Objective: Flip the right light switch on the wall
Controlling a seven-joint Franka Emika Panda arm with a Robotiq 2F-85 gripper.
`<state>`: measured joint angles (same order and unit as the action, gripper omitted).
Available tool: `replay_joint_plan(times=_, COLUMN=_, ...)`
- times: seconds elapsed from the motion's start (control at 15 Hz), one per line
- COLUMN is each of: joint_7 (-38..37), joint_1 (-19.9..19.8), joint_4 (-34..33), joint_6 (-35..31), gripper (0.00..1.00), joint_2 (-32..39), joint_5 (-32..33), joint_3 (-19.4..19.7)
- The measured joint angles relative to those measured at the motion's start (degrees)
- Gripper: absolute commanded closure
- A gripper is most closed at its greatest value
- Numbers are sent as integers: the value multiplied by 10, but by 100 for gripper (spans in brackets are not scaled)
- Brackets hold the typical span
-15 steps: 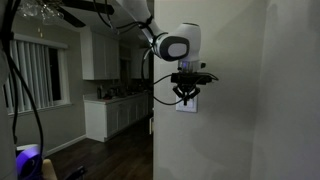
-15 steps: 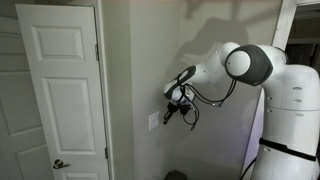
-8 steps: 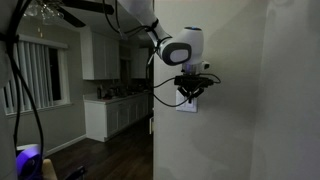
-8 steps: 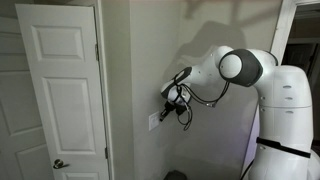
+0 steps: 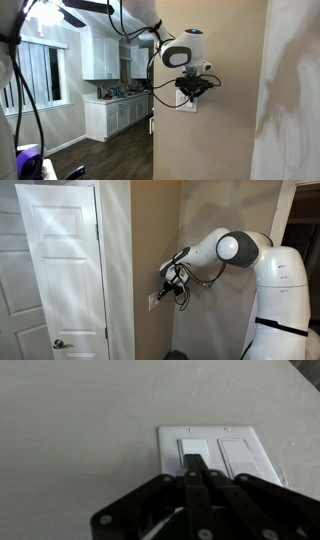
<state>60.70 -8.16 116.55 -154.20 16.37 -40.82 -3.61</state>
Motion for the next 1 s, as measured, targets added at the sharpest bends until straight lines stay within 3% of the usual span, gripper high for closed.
replay_joint_plan(times=0.13, joint_7=-3, joint_1=1, joint_4=0, joint_6=2, gripper=100, joint_2=4, joint_5=30, joint_3=7)
replay_joint_plan(times=0.53, joint_7=-110, joint_1=0, joint_4=0, joint_6=74, gripper=100, joint_2=-3, joint_5=237, joint_3=52)
replay_joint_plan(times=1.0, joint_7=-121, joint_1=-1, joint_4=0, joint_6=164, gripper=100, joint_2=-28, joint_5=291, joint_3=61)
